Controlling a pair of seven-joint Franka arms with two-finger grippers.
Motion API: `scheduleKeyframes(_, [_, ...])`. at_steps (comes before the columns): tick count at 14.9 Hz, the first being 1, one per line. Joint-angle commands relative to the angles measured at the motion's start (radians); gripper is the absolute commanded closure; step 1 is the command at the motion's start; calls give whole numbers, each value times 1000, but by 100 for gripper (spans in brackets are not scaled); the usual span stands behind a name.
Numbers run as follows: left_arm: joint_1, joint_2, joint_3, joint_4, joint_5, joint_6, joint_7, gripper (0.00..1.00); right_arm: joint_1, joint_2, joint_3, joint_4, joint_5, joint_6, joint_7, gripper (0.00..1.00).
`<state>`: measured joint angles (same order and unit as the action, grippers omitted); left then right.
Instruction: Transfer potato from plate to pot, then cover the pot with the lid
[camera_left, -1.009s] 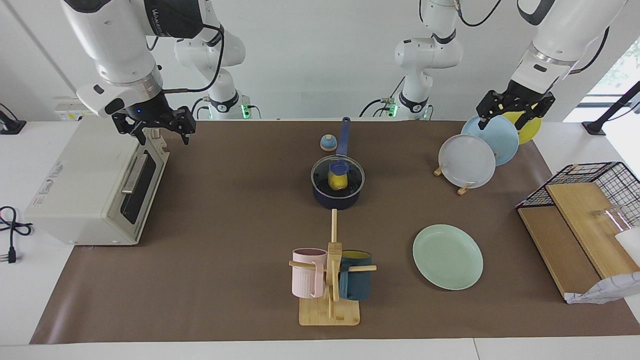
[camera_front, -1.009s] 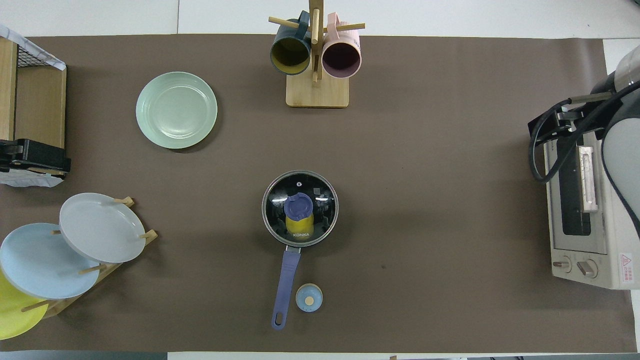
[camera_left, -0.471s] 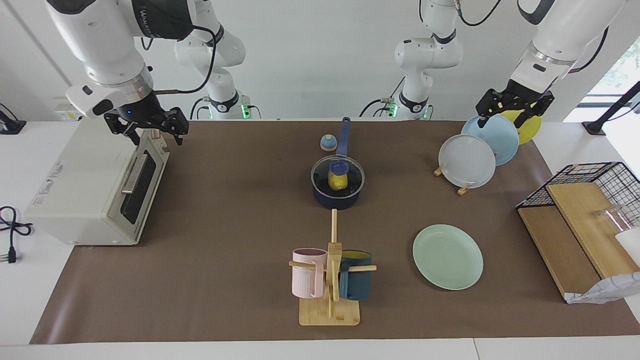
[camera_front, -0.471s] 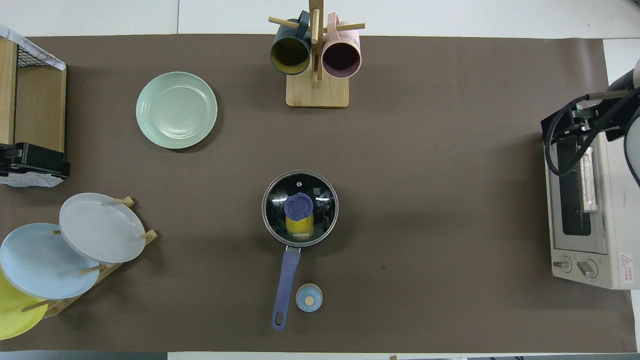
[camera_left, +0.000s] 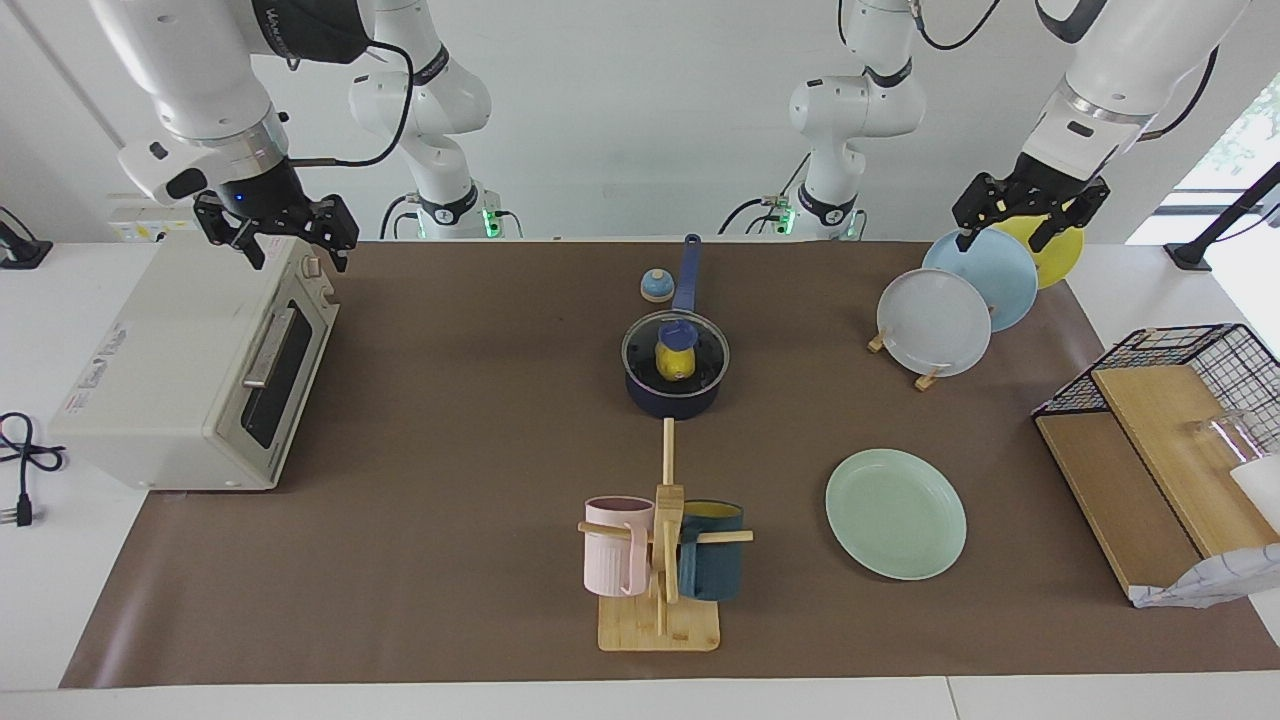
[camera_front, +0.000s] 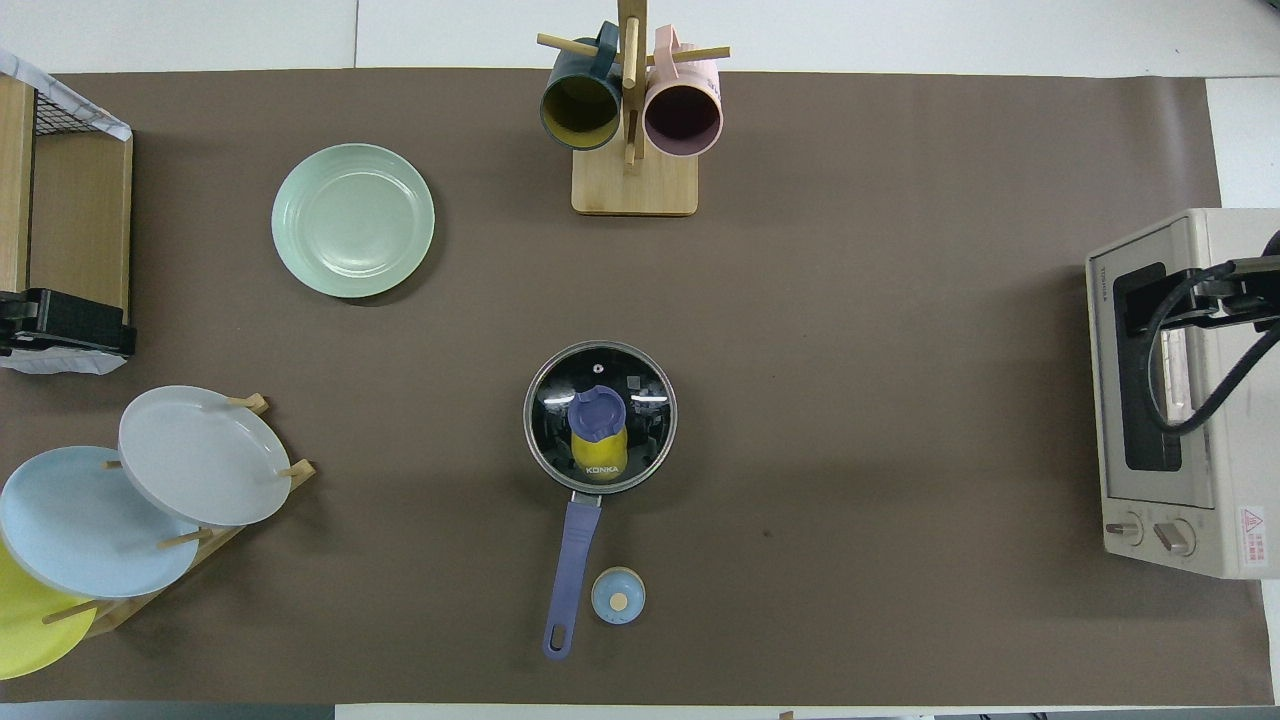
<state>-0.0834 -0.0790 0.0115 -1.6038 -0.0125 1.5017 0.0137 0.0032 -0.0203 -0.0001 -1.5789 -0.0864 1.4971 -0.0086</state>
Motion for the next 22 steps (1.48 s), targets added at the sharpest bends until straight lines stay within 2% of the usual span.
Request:
scheduleKeyframes(1, [8,-27,-7,-25,11,-1,3,0,-6,0,8,-23,22,22,-22,0])
scheduleKeyframes(11, [11,-65,-7,-30,11,-21,0,0,4,28,18,27,8,-17,-24,0])
scheduleKeyframes(14, [10,-93,-7,-83,11,-9,3,0,4,28,14,27,13,-17,-24,0])
scheduleKeyframes(22, [10,-93,-7,-91,11,-21,2,0,3,28,9,25,22,-23,-24,0])
